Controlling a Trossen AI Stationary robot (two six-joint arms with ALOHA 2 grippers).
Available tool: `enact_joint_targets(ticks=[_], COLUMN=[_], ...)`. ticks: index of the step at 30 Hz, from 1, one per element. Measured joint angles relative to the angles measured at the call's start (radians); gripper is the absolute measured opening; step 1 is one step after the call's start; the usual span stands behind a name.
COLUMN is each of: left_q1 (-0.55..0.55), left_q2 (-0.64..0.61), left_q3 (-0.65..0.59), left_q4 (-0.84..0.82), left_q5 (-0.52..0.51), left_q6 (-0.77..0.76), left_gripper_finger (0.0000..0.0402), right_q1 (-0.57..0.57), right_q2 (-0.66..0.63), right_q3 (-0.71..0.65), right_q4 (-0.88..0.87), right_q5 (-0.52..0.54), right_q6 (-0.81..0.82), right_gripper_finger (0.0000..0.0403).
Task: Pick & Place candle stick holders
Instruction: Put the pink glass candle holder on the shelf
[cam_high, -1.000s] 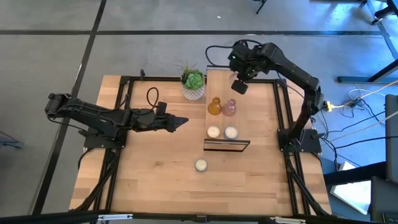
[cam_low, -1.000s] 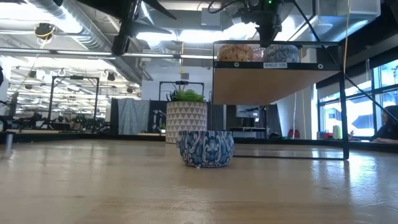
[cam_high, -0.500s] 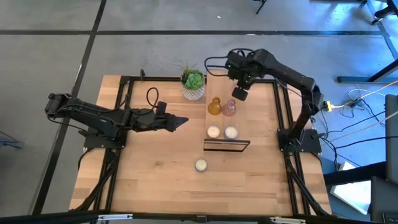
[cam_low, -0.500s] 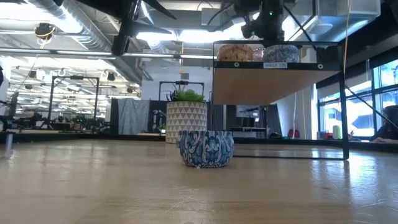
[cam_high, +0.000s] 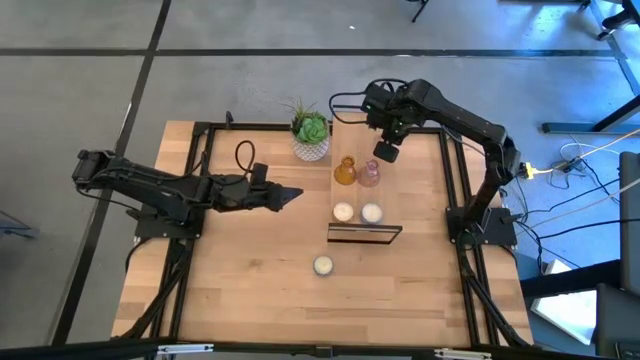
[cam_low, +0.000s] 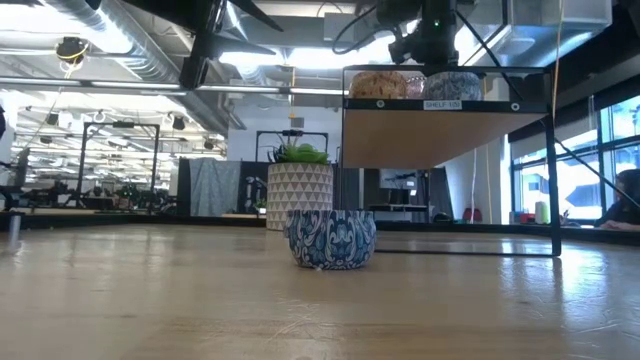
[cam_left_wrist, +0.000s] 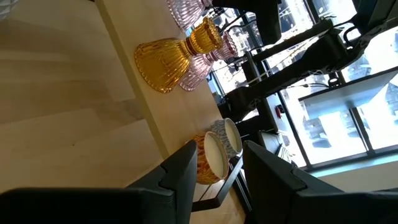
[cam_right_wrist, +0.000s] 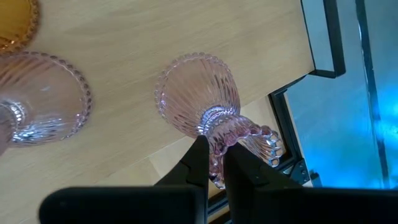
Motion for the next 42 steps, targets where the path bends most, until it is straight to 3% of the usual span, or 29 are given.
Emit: enact_joint_targets(ticks=[32, 42], left_q1=[0.000, 0.000], left_q2=[0.019, 0.019], left_q3=[-0.001, -0.001], left_q4=[0.002, 0.002], left_q5=[0.009, 0.009], left_q6=[0.008, 0.008], left_gripper_finger=[0.0125, 0.0125], right_q1=[0.032, 0.032], right_q2=[0.002, 0.003], right_q3=[0.000, 0.000], right_q4=[0.030, 0.035], right_q5=[-0.003, -0.011], right_q6=[-0.031, -0.042], right_gripper_finger=[0.0035, 0.0066])
